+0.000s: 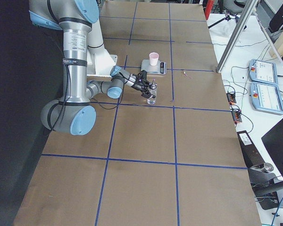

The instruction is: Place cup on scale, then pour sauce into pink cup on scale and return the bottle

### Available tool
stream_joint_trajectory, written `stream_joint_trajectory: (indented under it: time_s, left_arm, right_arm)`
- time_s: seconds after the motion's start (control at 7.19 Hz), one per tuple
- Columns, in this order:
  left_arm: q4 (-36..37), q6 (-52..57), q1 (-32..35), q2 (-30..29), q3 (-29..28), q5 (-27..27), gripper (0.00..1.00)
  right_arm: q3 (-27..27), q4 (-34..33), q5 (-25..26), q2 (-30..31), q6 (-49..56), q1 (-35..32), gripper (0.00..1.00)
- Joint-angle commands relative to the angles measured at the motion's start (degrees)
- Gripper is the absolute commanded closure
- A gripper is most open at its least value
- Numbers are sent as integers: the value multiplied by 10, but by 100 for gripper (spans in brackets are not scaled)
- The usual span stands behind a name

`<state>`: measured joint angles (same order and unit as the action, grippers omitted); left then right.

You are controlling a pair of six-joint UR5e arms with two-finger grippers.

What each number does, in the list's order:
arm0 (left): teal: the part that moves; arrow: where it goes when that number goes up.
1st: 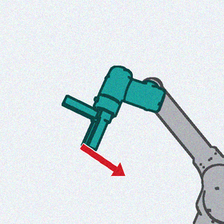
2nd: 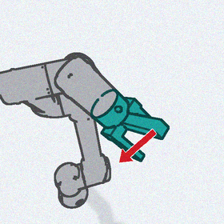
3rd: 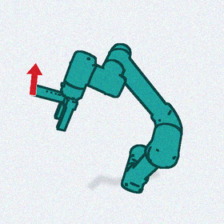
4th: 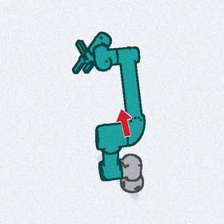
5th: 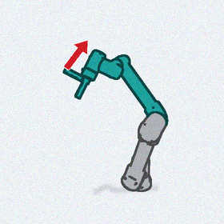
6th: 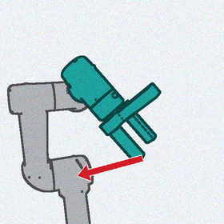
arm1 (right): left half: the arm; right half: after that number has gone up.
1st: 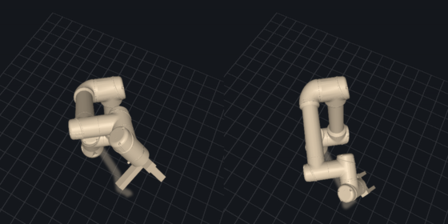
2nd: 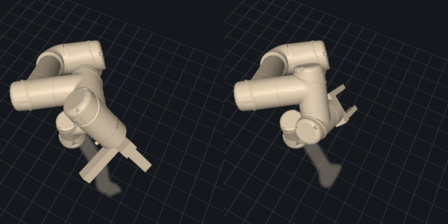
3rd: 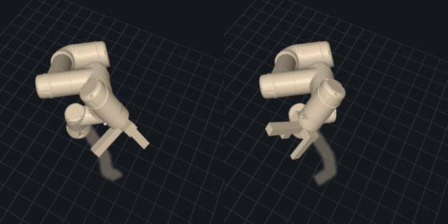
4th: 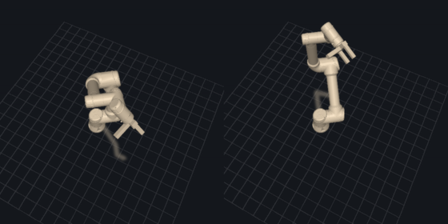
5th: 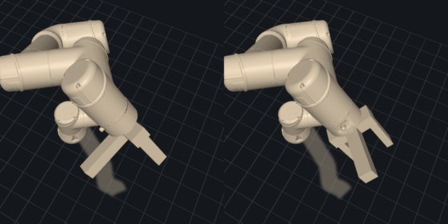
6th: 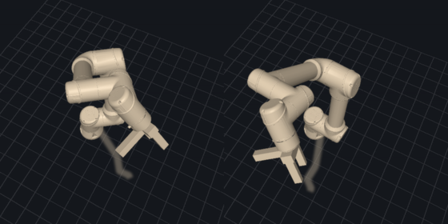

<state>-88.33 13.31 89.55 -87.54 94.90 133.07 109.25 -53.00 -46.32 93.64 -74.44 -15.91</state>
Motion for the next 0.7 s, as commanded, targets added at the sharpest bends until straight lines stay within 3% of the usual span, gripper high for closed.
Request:
stream_joint_trajectory:
  time_s: [0.0, 0.14, 0.56]
  left_arm:
    - [-1, 0, 0, 0, -2, 0, 0]
    - [-1, 0, 0, 0, -2, 0, 0]
    - [-1, 0, 0, 0, -1, 0, 0]
  right_arm:
    - [-1, 0, -1, 0, 1, 0, 41]
    - [-1, 1, -1, 0, 0, 0, 0]
    - [-1, 1, -1, 1, 0, 0, 0]
